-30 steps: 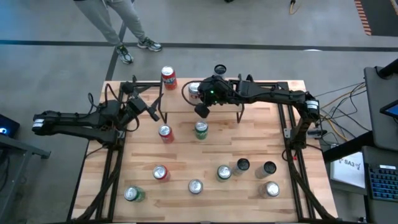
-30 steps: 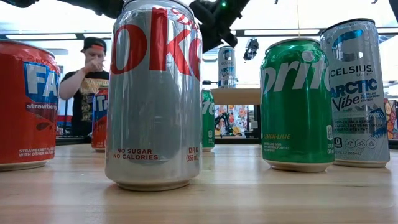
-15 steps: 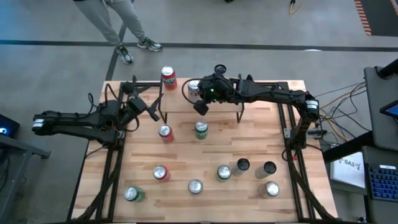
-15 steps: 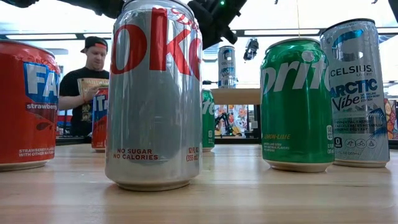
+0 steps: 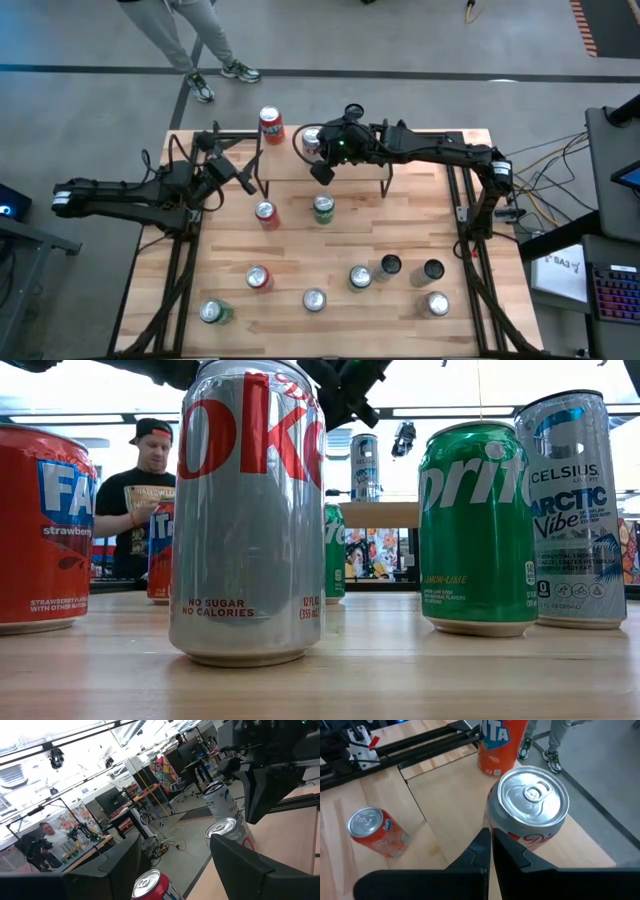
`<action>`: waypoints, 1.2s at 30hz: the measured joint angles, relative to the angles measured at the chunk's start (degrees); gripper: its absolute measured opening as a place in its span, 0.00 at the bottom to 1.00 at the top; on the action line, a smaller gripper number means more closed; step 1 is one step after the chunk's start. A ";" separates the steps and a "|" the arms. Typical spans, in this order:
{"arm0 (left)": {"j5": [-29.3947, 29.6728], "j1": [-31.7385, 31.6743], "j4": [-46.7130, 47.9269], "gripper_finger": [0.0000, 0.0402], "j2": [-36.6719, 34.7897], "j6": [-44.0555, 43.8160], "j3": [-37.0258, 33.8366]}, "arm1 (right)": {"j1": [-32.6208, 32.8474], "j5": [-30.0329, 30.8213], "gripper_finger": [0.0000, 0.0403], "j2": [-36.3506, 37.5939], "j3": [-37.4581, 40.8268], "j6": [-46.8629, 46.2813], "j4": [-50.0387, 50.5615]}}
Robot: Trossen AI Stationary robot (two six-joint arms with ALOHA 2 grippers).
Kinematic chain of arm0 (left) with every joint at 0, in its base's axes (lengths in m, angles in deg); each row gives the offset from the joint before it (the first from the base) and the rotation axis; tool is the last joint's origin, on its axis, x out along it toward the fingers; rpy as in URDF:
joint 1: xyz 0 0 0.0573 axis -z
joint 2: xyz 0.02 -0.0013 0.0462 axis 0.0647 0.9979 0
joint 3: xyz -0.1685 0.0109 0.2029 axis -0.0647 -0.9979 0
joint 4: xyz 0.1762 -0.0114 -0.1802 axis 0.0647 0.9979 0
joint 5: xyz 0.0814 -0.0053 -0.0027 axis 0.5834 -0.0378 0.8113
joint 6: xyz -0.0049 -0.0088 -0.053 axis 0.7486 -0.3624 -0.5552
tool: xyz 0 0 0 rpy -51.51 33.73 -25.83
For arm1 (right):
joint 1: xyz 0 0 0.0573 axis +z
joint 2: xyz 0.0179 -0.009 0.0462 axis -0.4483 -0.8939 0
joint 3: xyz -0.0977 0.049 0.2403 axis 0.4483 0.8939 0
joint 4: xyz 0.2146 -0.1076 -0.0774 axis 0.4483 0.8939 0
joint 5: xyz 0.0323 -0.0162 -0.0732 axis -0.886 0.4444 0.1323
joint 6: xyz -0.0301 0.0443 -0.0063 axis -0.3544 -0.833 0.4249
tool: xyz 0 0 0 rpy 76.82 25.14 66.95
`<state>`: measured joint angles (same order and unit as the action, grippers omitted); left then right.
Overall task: Place canned beverage on shelf
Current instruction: Put the silver soda can on the shelf
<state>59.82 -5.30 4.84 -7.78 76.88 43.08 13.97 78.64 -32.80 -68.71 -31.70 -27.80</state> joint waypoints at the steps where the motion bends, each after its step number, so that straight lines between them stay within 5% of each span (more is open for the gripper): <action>1: 0.02 -0.02 0.02 0.56 0.00 0.00 0.00 | 0.00 0.03 0.02 0.00 0.00 0.10 -0.16; 17: -0.03 -0.01 0.00 0.56 0.00 0.21 0.00 | -0.04 4.52 0.02 0.23 0.73 0.49 -4.65; 36: -0.44 -0.02 -0.07 0.56 0.00 0.44 0.00 | -3.69 4.17 0.02 -6.02 -9.64 3.70 -4.05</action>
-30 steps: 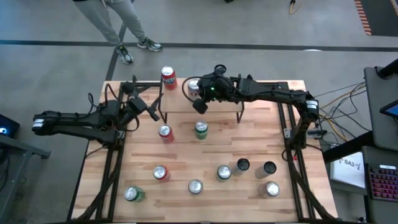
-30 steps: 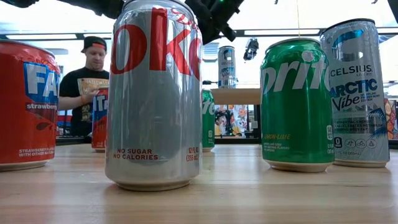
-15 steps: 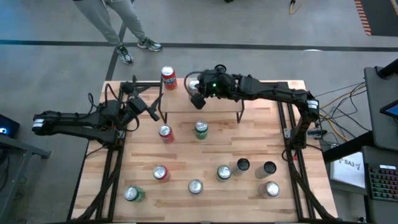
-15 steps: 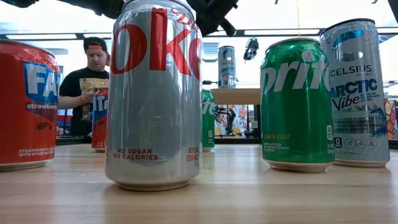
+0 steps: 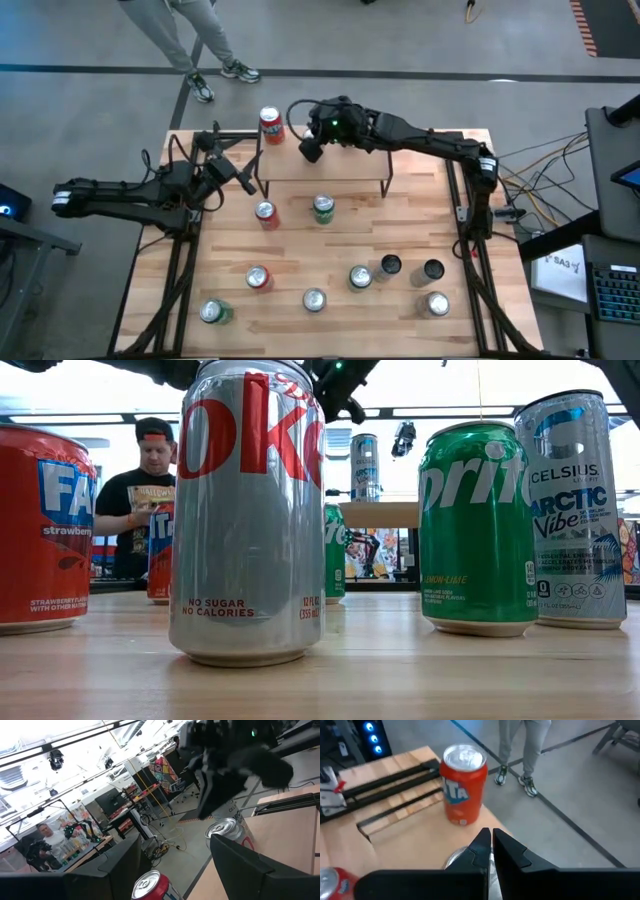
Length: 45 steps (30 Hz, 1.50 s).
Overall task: Place canned beverage on shelf
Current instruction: Put the silver soda can on the shelf
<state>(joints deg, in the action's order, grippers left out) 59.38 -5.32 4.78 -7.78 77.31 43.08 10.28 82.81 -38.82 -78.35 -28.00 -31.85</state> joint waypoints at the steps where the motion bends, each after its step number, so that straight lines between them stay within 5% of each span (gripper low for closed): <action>1: 0.02 0.00 0.00 0.56 0.00 0.00 0.00 | -0.01 -0.17 0.02 -0.27 0.00 0.01 0.12; 45: 0.33 0.02 0.04 0.56 0.00 0.02 0.00 | 0.92 2.80 0.02 -0.04 -0.99 -0.13 2.38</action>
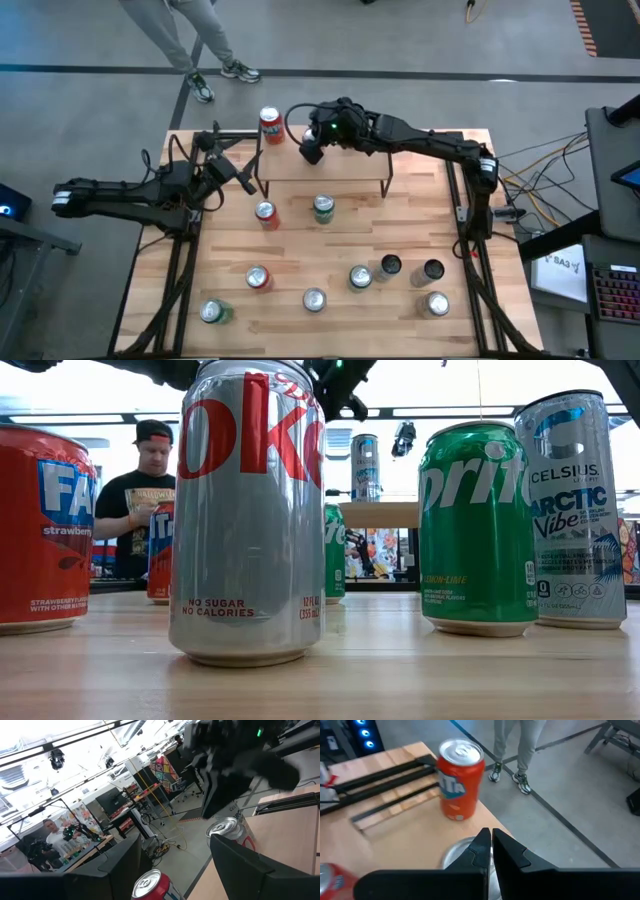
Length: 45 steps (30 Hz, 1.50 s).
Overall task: Place canned beverage on shelf
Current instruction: Put the silver soda can on the shelf
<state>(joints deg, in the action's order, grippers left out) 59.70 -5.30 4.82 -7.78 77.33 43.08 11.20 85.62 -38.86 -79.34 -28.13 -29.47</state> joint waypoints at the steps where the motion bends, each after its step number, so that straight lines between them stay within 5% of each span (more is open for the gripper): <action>1: 0.00 0.00 -0.02 0.56 0.00 0.00 0.00 | 0.37 -0.17 0.02 0.07 -0.97 -0.51 1.12; 15: -0.63 0.00 -0.04 0.56 0.00 -0.22 0.00 | 3.98 -6.99 0.02 -0.71 -4.72 -11.94 21.92; 45: -1.76 0.00 -0.01 0.56 0.00 -1.52 0.00 | 5.89 0.64 0.02 -2.85 -4.69 -5.33 17.27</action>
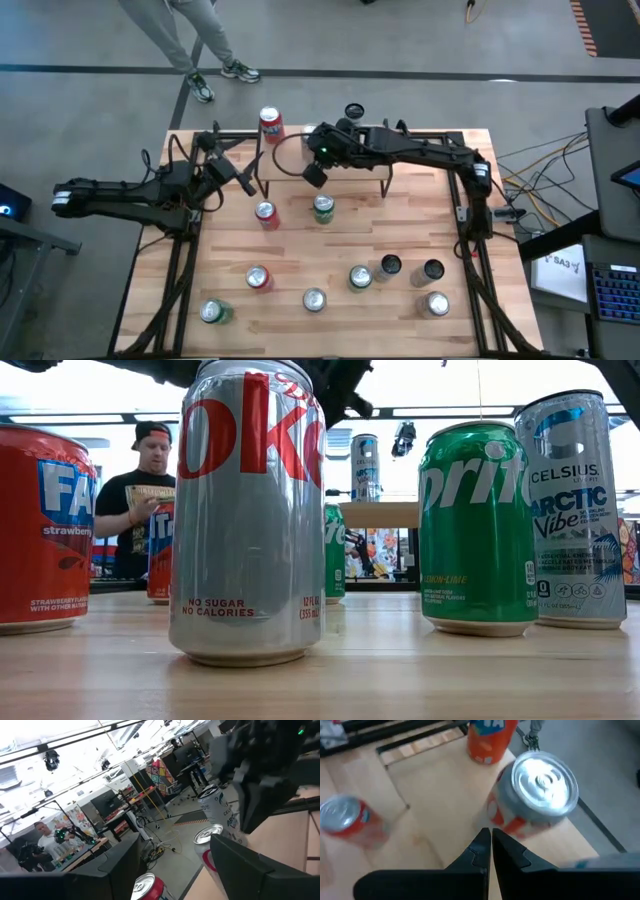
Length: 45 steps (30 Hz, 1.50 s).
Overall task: Place canned beverage on shelf
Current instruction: Put the silver soda can on the shelf
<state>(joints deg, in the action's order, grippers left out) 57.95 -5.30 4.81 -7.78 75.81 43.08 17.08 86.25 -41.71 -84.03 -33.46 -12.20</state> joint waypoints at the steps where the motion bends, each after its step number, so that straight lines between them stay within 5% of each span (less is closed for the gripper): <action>1: -0.45 0.00 0.08 0.56 0.00 -0.64 0.00 | 0.60 0.05 0.02 0.37 0.13 0.28 0.99; 7: -14.36 -0.02 0.62 0.56 0.53 -5.57 0.02 | 5.37 -0.33 0.02 2.71 3.29 2.78 3.61; 12: -22.94 0.02 0.52 0.56 3.08 -11.71 0.02 | 8.95 -0.60 0.02 8.71 13.43 2.73 2.88; 26: -22.22 0.04 0.58 0.46 19.77 -25.16 5.67 | 11.11 -0.69 0.02 34.77 49.98 10.83 -25.89; 34: -17.11 -1.89 1.24 0.28 29.86 -20.46 10.64 | 9.07 -0.75 0.02 43.88 60.57 15.83 -33.94; 45: -11.69 -6.63 2.02 0.03 36.24 -18.93 13.16 | 6.16 -0.63 0.02 47.71 69.32 8.25 -37.98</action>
<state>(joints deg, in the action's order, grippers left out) 46.26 -11.92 6.84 28.46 56.87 56.24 23.24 85.62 5.99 -14.71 -25.21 -50.17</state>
